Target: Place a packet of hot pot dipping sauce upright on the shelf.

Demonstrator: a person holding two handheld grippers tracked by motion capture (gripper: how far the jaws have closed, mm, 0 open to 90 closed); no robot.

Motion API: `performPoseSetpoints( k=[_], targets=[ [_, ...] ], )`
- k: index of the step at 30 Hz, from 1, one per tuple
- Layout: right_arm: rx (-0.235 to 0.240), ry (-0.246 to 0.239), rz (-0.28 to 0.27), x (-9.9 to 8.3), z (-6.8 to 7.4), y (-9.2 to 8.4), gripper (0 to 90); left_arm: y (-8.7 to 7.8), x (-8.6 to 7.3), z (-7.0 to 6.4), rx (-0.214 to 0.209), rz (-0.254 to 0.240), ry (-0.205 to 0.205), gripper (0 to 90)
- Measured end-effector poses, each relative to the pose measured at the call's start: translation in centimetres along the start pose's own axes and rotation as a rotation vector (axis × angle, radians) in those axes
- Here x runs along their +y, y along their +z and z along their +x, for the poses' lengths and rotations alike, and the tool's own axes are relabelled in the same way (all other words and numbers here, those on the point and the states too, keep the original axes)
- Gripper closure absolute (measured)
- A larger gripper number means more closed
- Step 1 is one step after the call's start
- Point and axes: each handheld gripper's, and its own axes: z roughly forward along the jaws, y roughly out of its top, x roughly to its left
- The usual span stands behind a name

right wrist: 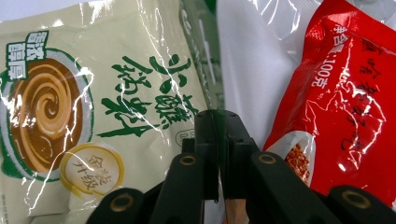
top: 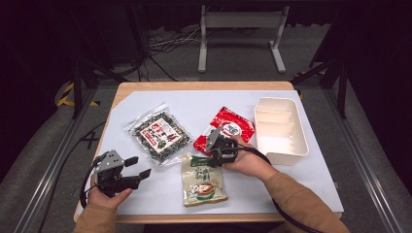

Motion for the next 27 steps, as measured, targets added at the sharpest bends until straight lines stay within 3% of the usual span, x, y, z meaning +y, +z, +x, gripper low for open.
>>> performPoseSetpoints(
  k=[6,10,11,18,27],
  targets=[
    [-0.018,-0.065,-0.004,0.0,0.2,0.1,88.8,0.0,0.0,0.0,-0.001,-0.002,-0.004,32.9],
    [-0.027,-0.057,0.003,0.1,0.3,0.1,88.5,0.0,0.0,0.0,0.0,-0.001,-0.001,32.9],
    [-0.013,-0.018,0.01,0.1,0.2,0.0,88.8,0.0,0.0,0.0,-0.001,-0.001,-0.002,32.9],
    [-0.023,-0.026,0.013,0.4,0.4,-0.5,89.2,0.0,-0.1,0.1,-0.002,-0.003,-0.013,32.9],
    [-0.005,-0.004,-0.012,1.3,1.0,-3.6,89.3,0.0,-0.1,0.0,-0.003,-0.004,-0.014,33.1]
  ],
)
